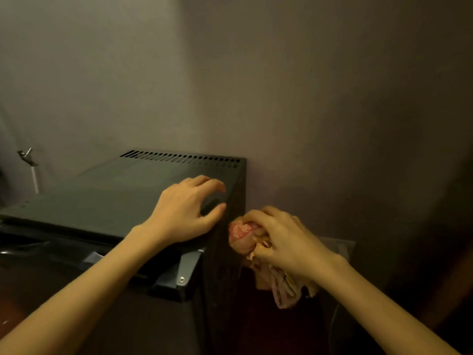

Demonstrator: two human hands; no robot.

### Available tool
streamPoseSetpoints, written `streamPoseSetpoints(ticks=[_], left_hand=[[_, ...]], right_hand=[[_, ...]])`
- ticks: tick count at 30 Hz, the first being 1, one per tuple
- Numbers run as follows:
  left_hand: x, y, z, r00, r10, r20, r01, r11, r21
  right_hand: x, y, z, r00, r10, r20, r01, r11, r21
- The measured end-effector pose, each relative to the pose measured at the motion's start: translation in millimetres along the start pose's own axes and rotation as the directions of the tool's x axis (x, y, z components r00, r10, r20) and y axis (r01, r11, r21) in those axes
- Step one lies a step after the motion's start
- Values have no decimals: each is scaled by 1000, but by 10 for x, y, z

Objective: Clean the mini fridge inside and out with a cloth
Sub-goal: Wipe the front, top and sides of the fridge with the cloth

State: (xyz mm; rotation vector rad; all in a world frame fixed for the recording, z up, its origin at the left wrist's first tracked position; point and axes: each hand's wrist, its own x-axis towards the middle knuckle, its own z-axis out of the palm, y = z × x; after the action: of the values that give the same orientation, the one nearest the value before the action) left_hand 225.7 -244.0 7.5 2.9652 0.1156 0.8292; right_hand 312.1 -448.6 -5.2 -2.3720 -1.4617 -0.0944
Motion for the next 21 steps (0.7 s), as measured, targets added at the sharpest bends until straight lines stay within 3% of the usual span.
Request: streamPoseSetpoints(ticks=[9, 21], left_hand=[[398, 112, 49, 995, -78, 58, 76, 997, 34], [697, 5, 216, 993, -39, 114, 30, 996, 79]], right_hand=[[-170, -275, 447, 982, -15, -189, 59, 972, 229], [-107, -333, 593, 974, -10, -226, 84, 944, 320]])
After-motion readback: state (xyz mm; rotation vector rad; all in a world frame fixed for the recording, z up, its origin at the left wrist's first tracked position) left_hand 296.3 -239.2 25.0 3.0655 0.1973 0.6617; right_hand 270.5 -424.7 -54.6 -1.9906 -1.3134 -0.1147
